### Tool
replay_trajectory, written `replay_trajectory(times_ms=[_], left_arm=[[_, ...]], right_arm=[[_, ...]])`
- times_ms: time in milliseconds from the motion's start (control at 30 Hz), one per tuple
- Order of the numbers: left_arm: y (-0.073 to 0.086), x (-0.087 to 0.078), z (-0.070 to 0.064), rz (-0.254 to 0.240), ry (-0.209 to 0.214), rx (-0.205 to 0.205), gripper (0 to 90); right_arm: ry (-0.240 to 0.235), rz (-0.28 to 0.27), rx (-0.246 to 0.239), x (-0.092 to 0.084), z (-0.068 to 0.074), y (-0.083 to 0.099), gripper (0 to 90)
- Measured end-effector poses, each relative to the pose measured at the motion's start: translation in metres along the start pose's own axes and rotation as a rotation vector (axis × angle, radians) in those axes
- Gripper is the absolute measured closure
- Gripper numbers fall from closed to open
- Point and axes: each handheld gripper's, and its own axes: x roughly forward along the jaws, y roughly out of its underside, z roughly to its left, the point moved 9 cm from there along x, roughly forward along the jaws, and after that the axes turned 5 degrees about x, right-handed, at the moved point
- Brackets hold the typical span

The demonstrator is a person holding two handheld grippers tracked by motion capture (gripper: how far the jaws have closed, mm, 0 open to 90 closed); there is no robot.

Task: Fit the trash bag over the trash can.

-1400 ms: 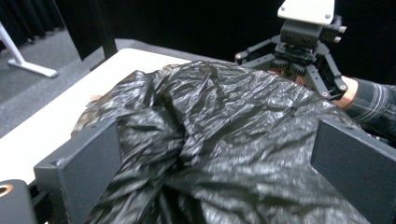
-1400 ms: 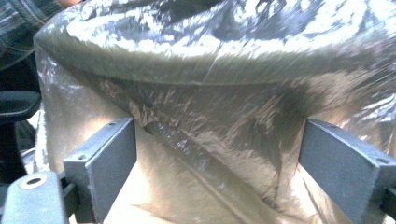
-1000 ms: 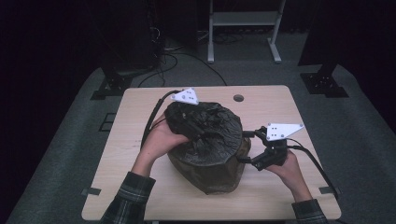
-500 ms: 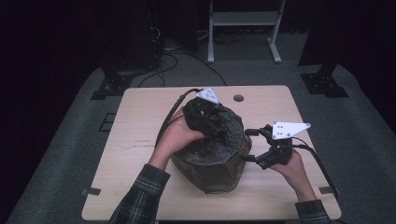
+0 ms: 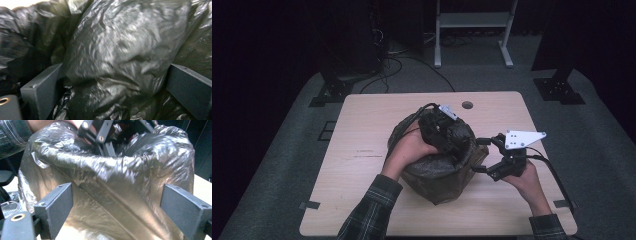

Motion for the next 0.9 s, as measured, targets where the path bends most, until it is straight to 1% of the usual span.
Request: replay_trajectory(times_ms=[33,100,133,167,267,333,400,467,533,567,700,767,833,867,900], left_arm=[[0.002,0.001,0.0,0.02,0.005,0.006,1.9],[0.003,0.004,-0.001,0.03,0.016,-0.003,1.9],[0.005,0.005,-0.001,0.046,0.018,0.002,1.9],[0.006,0.007,-0.002,0.057,0.021,-0.005,1.9],[0.012,0.011,-0.003,0.103,0.033,-0.005,2.0],[0.014,0.013,-0.004,0.126,0.037,-0.008,1.9],[0.015,0.013,-0.004,0.129,0.037,-0.005,1.9],[0.012,0.011,-0.003,0.109,0.025,0.0,1.9],[0.008,0.006,-0.003,0.073,0.02,0.004,1.9],[0.005,0.004,-0.004,0.047,0.02,-0.002,1.9],[-0.001,-0.003,-0.009,0.012,0.017,0.027,1.8],[-0.004,-0.007,-0.012,0.01,0.013,0.046,1.8],[-0.007,-0.014,-0.015,-0.01,0.006,0.056,1.8],[-0.01,-0.017,-0.017,-0.028,0.001,0.055,1.8],[-0.011,-0.022,-0.018,-0.037,-0.002,0.064,1.8]], right_arm=[[0.0,0.0,0.0,0.0,0.0,0.0,9.9],[0.0,-0.001,0.0,0.0,0.0,0.0,9.9],[0.0,0.0,-0.002,0.0,0.0,0.0,10.0],[0.0,0.0,-0.003,0.0,0.0,0.0,10.0],[-0.001,0.001,-0.002,0.0,0.0,0.0,10.0],[0.0,0.002,-0.001,0.0,0.001,0.0,10.0],[0.0,0.001,-0.002,0.0,0.001,0.0,10.0],[0.0,0.002,-0.002,0.0,0.001,0.0,10.0],[0.003,0.002,-0.005,-0.001,0.001,0.0,10.0],[0.004,0.001,-0.005,-0.001,0.001,0.0,10.0],[0.007,-0.002,-0.006,-0.003,0.0,-0.001,10.0],[0.008,-0.004,-0.005,-0.004,0.0,-0.001,10.0],[0.011,-0.008,-0.011,-0.006,0.0,-0.002,10.0],[0.011,-0.008,-0.011,-0.006,0.0,-0.002,10.0],[0.012,-0.008,-0.009,-0.006,0.001,-0.003,10.0]])
